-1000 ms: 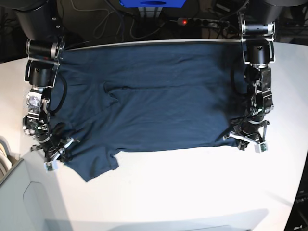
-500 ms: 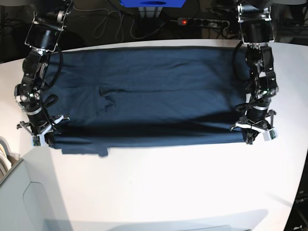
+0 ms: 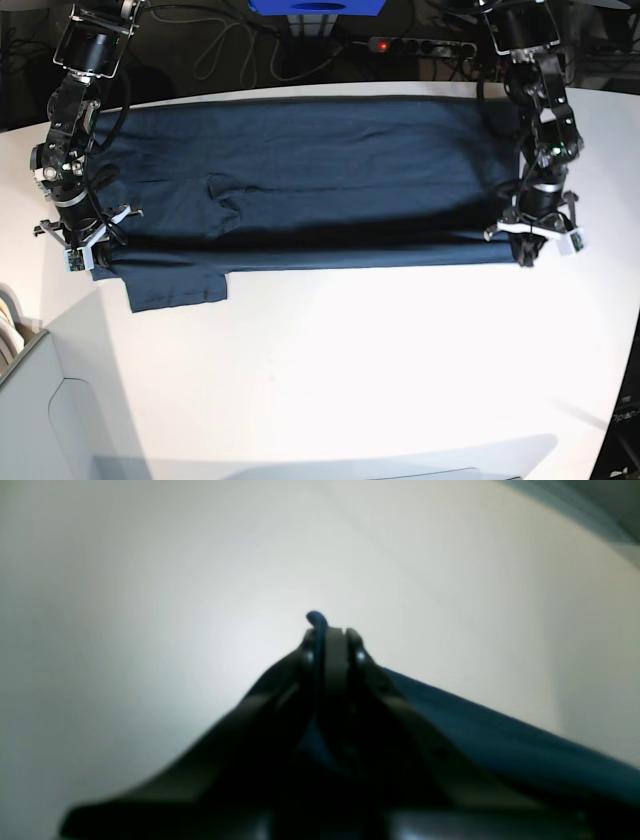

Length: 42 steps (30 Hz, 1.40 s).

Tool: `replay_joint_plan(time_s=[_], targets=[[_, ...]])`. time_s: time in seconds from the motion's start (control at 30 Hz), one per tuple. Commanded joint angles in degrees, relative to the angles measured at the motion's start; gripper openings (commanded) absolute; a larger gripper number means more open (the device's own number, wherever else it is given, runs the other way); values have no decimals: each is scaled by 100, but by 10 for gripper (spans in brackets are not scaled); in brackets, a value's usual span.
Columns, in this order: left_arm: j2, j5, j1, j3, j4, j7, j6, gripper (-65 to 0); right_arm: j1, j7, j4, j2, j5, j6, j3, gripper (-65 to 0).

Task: Fold the T-shirt properly
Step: 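Grasp the hem and fold it up over the folded shoulder edge, then release the hem and regrasp the lower folded edge with both grippers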

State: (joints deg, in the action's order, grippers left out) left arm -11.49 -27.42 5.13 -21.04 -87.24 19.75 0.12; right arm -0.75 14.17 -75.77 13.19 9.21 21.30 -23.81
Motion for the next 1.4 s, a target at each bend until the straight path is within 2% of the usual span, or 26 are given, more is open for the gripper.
replay_joint_plan(time_s=[0.0,0.2,0.27,0.33,0.43,0.53,0.63,0.7,1.17,1.27,1.37], targets=[[-43,-32,-25,-19,-71,-133,-8,-650,-96,-130,-23,101,-38,-16,-14,-649],[72,-32,178,-2,-54,-133,-16,-650,-96,-130,214,101,-29,-16,-5,-644],[72,-32,178,-2,-54,-133,-16,-650,-96,-121,214,101,-29,-16,-5,-621],[72,-32,178,16,-54,-124,-16,-650,-96,-121,196,101,-29,-16,-5,-551],[54,-32,178,25,-63,-115,-16,-650,-78,-121,-15,110,-29,-16,-32,-398],[63,-32,186,25,-71,-115,-16,-548,71,-121,-357,118,-55,-16,-41,-262],[63,-32,222,25,-71,-115,-8,-456,141,-121,-674,101,-38,-16,-41,-191],[63,-32,213,16,-71,-115,-8,-432,159,-121,-823,101,-55,-16,-23,-183],[63,-32,195,25,-54,-115,-8,-437,141,-121,-1052,83,-38,-16,-14,-183],[63,-32,222,25,-63,-115,-8,-509,97,-121,-1052,83,-38,-16,-14,-187],[63,-32,222,16,-63,-115,-8,-638,-61,-112,-1008,83,-29,-16,-14,-202]])
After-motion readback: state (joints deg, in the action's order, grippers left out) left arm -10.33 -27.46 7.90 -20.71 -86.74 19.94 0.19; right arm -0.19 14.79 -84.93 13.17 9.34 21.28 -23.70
